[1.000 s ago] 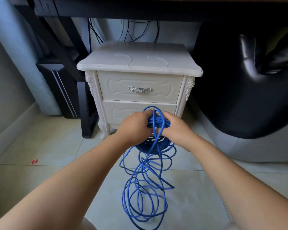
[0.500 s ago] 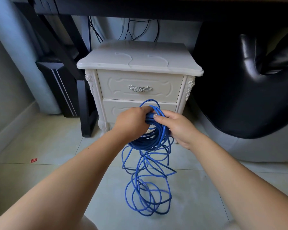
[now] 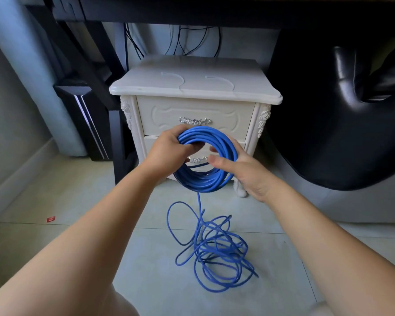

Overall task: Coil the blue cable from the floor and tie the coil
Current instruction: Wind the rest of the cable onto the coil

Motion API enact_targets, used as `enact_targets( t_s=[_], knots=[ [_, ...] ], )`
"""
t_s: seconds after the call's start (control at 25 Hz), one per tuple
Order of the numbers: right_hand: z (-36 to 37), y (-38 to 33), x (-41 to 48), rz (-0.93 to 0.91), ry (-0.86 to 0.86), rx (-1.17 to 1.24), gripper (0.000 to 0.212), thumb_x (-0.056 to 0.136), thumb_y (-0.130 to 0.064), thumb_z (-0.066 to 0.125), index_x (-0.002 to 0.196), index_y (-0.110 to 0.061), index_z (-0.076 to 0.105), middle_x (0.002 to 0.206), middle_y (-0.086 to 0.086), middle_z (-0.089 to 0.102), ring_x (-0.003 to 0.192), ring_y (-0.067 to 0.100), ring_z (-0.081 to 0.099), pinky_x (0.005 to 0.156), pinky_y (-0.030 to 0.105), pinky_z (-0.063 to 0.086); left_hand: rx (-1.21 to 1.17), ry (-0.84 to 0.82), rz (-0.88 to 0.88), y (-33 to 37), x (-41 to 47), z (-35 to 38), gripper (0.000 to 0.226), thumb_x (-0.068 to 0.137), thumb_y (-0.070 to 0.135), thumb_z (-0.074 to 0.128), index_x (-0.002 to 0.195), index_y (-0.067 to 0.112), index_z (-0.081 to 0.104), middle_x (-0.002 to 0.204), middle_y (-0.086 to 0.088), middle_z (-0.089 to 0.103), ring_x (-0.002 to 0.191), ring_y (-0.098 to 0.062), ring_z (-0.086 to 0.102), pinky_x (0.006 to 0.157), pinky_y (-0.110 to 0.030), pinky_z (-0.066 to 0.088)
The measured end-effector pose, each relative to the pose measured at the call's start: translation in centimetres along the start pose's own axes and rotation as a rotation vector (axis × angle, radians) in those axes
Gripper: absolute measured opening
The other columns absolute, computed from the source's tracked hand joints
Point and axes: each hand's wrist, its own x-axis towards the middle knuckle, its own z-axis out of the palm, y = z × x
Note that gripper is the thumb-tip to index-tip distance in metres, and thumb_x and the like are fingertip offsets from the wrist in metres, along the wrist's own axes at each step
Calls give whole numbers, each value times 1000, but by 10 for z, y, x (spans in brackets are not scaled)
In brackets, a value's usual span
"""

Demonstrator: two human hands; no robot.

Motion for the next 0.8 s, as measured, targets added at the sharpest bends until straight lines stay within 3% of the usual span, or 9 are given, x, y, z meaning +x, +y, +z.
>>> enact_targets(
  t_s=[0.04, 0.16, 0.32, 0.4, 0.48, 0.56, 0.64, 0.72, 0.8],
  knots=[
    [5, 0, 0, -27, 91, -5, 52, 77, -29, 81, 124, -29, 57, 107, -10, 69, 103, 3, 64, 80, 13, 47, -38, 11, -20, -1, 0, 3, 13, 88, 13, 68, 100, 18, 68, 74, 3, 61, 61, -6, 51, 66, -30, 50],
    [12, 5, 7, 3, 341, 51, 25, 68, -10, 76, 89, -20, 66, 73, -1, 65, 72, 20, 62, 77, 35, 52, -169, 39, -107, -2, -3, 14, 12, 89, 13, 68, 96, 23, 67, 55, 18, 55, 50, 0, 48, 69, -33, 51],
    [12, -3, 8, -30, 415, -1, 23, 78, 2, 56, 78, -21, 61, 69, -6, 56, 53, 12, 46, 66, 32, 50, -149, -78, -208, -2, -6, 15, 17, 85, 20, 73, 98, 23, 63, 62, 12, 61, 61, -9, 60, 64, -31, 53],
    [7, -12, 4, -72, 393, -157, 25, 78, 1, 56, 77, -24, 59, 64, -10, 54, 53, 10, 45, 60, 27, 48, -23, -95, -202, -4, -5, 13, 26, 81, 22, 76, 103, 24, 63, 78, 6, 68, 75, -18, 66, 70, -34, 52],
    [2, -19, 2, -107, 345, -333, 21, 79, -2, 57, 81, -22, 60, 68, -6, 54, 59, 13, 46, 60, 30, 46, 83, -39, -88, -3, -6, 13, 38, 78, 19, 75, 112, 27, 61, 93, 8, 71, 86, -17, 68, 81, -36, 55],
    [4, -23, 0, -140, 290, -558, 16, 78, -5, 59, 84, -21, 58, 69, -4, 55, 63, 17, 47, 60, 31, 41, 160, -44, 82, 1, -7, 17, 56, 77, 12, 71, 127, 31, 54, 102, 12, 68, 90, -7, 65, 84, -26, 53],
    [10, -23, -3, -175, 253, -766, 17, 77, -10, 60, 83, -24, 53, 71, -5, 56, 68, 20, 50, 61, 32, 39, 299, -110, 184, 4, -8, 21, 72, 77, 7, 63, 140, 34, 41, 98, 12, 65, 85, -3, 61, 76, -16, 47],
    [15, -24, -4, -189, 252, -820, 21, 78, -13, 61, 88, -28, 50, 78, -7, 58, 74, 20, 53, 61, 31, 40, 387, -86, 168, 2, -8, 25, 70, 79, 7, 57, 142, 33, 40, 90, 11, 64, 81, -8, 59, 70, -17, 42],
    [15, -25, -4, -162, 301, -693, 28, 78, -15, 64, 96, -30, 49, 88, -10, 59, 78, 14, 56, 65, 27, 43, 360, -11, 126, -1, -6, 29, 51, 81, 7, 55, 128, 28, 55, 91, 10, 65, 85, -12, 60, 71, -21, 42]
  ],
)
